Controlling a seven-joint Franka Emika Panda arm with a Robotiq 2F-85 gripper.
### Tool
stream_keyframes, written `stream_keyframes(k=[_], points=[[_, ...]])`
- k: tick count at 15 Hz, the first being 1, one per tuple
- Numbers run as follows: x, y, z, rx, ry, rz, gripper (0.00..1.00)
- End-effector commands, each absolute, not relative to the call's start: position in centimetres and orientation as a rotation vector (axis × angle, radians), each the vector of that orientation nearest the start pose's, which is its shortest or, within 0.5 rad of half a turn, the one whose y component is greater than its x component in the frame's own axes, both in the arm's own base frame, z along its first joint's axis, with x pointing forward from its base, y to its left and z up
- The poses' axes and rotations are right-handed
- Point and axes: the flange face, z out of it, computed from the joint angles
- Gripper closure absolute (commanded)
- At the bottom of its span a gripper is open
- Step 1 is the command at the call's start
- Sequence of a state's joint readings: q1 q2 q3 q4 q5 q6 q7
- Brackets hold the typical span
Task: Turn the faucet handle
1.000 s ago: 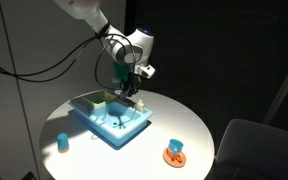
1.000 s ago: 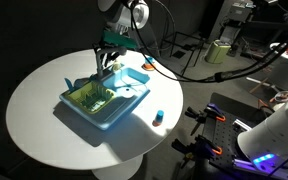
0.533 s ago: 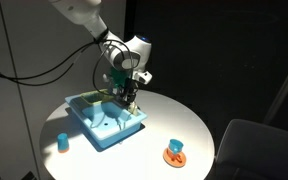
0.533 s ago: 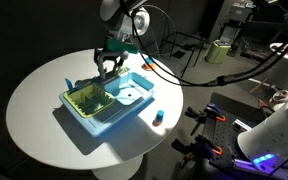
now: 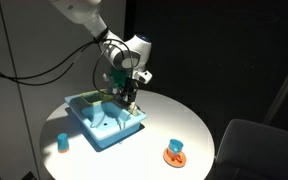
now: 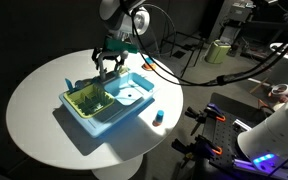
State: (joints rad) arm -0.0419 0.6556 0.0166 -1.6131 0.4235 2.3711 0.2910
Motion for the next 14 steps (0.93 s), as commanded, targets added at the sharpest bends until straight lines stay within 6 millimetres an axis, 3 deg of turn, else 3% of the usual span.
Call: stream_keyframes(k=[1,14], points=[[70.2,-1.1,27.1,-2.689,0.800,-0.102,0.00],[70.4,-0.7,34.3,-2.718,0.738,-0.284,0.00]])
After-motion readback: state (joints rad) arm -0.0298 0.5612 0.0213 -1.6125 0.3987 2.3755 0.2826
